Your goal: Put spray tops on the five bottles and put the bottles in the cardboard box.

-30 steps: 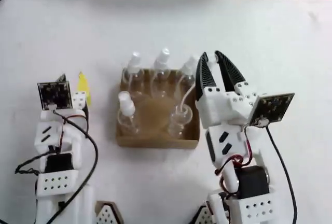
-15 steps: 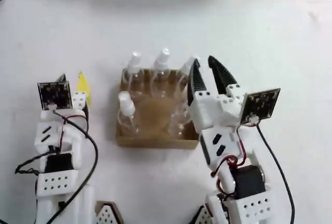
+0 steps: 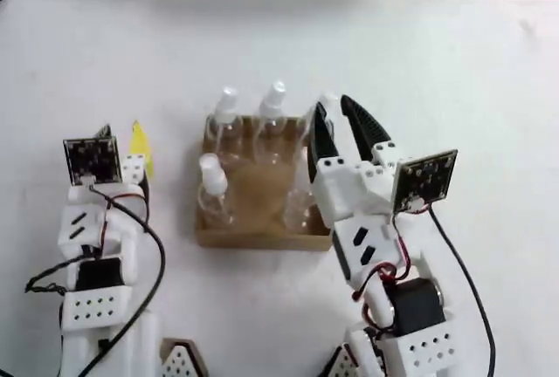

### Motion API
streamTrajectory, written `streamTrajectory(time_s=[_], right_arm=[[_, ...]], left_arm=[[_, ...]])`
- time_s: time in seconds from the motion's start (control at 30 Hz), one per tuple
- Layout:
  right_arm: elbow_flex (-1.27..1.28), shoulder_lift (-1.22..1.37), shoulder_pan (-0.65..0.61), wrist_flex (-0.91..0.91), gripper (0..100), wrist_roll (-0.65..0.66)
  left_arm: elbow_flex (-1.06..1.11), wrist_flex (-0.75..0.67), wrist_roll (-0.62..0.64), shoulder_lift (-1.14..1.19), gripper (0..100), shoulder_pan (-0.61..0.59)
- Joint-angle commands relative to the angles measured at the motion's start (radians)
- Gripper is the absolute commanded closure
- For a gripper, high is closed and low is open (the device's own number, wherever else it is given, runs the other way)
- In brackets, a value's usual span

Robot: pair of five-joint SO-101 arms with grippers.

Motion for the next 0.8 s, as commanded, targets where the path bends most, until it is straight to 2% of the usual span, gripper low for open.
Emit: streamTrajectory(time_s=[0.0, 0.37, 0.6, 0.77], right_arm=[[-0.008, 0.001, -0.007, 0.002, 89.6, 0.017], [-0.055, -0.013, 0.015, 0.005, 89.6, 0.021], [-0.207, -0.216, 0.110, 0.275, 89.6, 0.023], [-0.327, -0.415, 0.197, 0.401, 89.6, 0.023]], left_arm=[[-0.014, -0.034, 0.002, -0.021, 85, 0.007], [-0.009, -0.034, 0.005, -0.021, 85, 0.007], [-0.009, -0.034, 0.000, -0.021, 85, 0.007], [-0.009, -0.032, 0.000, -0.021, 85, 0.007]])
